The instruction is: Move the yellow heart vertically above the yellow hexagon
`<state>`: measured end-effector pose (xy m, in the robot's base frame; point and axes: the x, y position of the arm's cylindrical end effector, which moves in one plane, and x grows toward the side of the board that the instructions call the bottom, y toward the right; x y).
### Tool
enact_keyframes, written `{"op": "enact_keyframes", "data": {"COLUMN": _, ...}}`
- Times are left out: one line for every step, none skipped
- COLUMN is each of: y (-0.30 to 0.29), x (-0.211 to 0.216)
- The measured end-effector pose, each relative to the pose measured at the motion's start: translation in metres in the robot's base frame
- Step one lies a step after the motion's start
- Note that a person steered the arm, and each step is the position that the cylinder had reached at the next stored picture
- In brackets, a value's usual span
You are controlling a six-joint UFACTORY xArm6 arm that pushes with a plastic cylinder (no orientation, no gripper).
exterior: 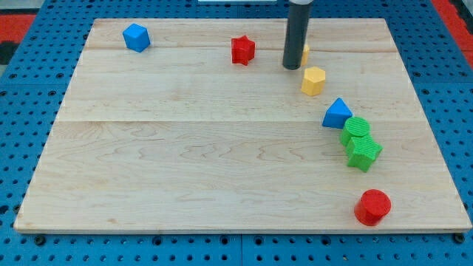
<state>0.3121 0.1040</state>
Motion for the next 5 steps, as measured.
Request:
{"op": "enact_keyframes", "data": {"y": -0.007, "x": -0.042}}
{"op": "enact_keyframes", "data": {"y": -0.053, "x": -0.075}}
{"op": "enact_keyframes", "data": {"y": -0.054, "x": -0.119}}
{"op": "enact_keyframes", "data": {"y": -0.010, "x": -0.109}}
{"op": "enact_keyframes", "data": {"y": 0.010, "x": -0.089}}
